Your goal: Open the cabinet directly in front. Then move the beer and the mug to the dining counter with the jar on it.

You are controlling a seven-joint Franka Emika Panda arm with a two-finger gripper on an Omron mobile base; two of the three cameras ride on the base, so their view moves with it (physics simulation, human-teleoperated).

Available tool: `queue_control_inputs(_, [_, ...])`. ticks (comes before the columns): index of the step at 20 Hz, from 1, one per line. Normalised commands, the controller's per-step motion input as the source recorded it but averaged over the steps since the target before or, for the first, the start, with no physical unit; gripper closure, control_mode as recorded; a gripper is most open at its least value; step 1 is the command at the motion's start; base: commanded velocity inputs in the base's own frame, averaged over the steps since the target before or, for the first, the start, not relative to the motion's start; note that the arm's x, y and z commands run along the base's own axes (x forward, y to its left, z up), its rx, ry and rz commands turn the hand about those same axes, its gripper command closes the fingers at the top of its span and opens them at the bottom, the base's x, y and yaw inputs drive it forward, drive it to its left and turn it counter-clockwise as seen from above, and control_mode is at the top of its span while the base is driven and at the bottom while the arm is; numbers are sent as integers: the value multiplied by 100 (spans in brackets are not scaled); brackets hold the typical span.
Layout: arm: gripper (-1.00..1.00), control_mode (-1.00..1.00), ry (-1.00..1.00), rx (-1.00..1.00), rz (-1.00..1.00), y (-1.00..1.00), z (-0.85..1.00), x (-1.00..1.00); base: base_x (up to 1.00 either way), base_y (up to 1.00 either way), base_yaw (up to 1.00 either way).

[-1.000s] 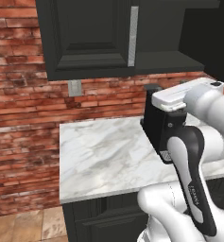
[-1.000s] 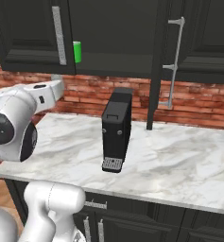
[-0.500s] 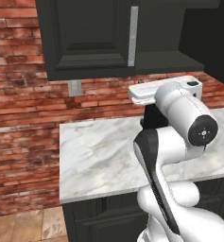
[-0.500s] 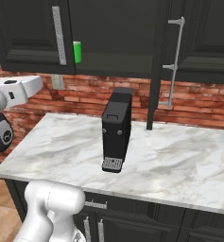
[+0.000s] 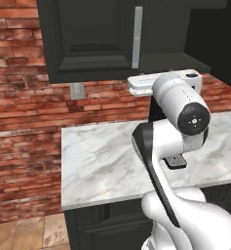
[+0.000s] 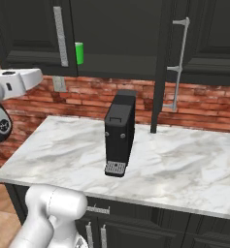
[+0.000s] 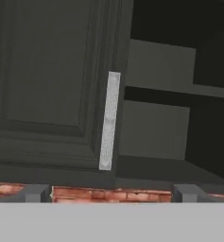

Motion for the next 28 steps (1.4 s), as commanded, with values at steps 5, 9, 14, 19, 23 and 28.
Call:
queue_control_inputs(5, [-100,-100,9,5,0,-23,0,46,0,0,0])
queue_control_inputs(9, [-100,-100,14,3,0,-10,5,57,0,0,0])
queue_control_inputs(14, [-100,-100,9,0,0,4,24,37,0,0,0])
queue_control_inputs(19, [-100,-100,10,0,0,4,19,49,0,0,0])
queue_control_inputs(23, [-100,-100,7,0,0,0,0,59,0,0,0])
queue_control_inputs(28, [-100,-100,9,0,0,2,0,63,0,0,0])
